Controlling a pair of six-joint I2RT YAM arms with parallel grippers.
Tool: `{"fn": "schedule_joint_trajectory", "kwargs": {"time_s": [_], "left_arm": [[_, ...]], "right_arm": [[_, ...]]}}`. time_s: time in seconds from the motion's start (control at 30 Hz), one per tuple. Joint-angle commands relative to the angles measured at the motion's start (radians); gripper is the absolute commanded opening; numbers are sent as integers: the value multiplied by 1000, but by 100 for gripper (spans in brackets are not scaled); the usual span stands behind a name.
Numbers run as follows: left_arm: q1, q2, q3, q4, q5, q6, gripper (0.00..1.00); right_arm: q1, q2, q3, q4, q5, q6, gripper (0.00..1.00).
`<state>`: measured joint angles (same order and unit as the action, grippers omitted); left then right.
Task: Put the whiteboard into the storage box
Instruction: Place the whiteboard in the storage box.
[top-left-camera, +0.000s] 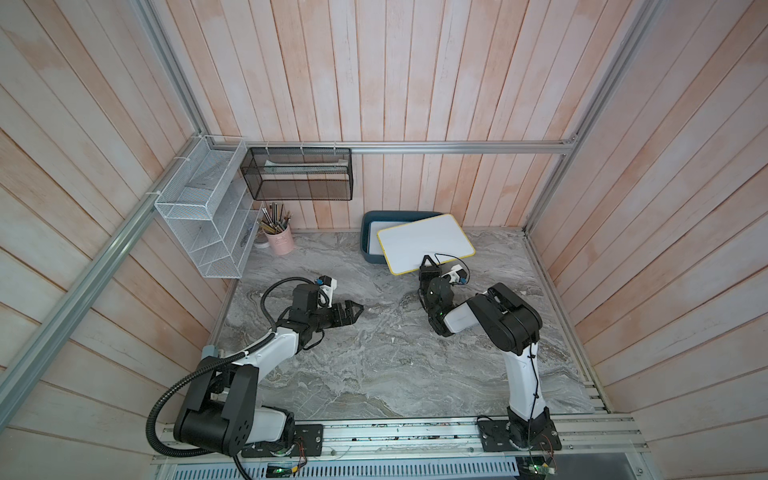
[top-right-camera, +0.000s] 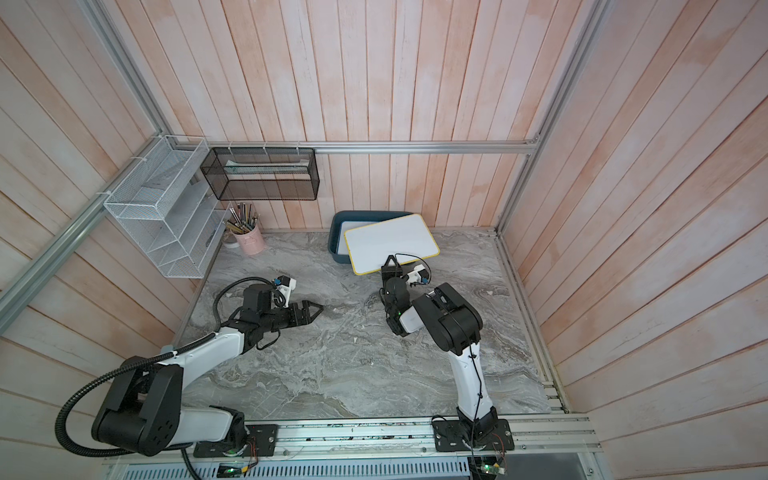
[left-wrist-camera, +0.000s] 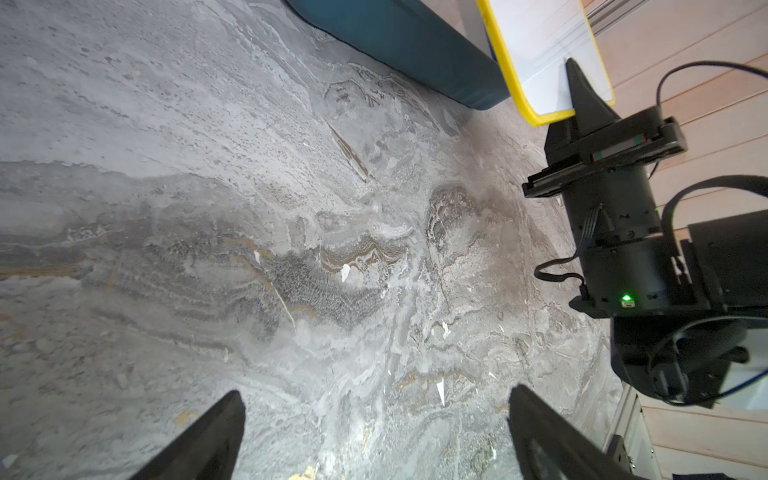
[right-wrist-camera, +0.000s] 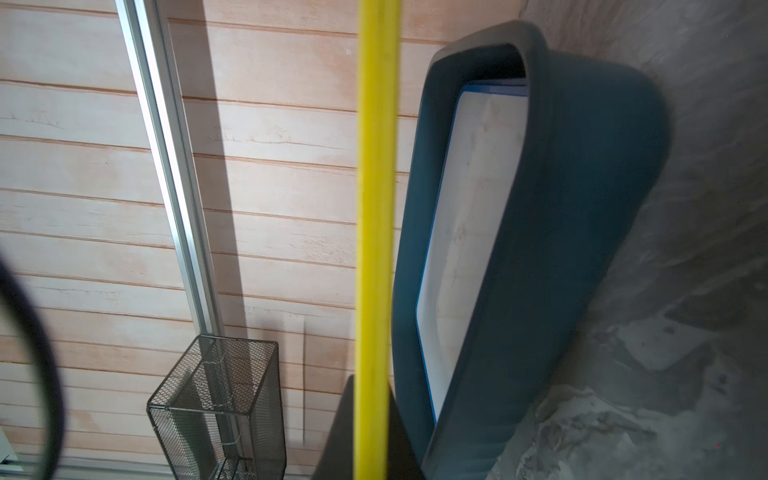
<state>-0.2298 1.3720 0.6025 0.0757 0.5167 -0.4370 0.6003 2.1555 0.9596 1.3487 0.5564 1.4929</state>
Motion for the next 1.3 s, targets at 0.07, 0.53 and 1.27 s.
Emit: {"fn": "schedule_joint_trajectory", "kwargs": {"time_s": [0.07, 0.53, 1.27], "left_arm": [[6, -56, -31, 17, 16, -14, 100], [26, -132, -77, -24, -15, -4, 100], [43, -184, -50, -107, -44, 16, 100]], "right_arm": [[42, 17, 102, -69, 161, 13, 0], [86, 107, 325, -341, 260, 146, 0], [108, 227, 630, -754, 331, 327, 6]]}}
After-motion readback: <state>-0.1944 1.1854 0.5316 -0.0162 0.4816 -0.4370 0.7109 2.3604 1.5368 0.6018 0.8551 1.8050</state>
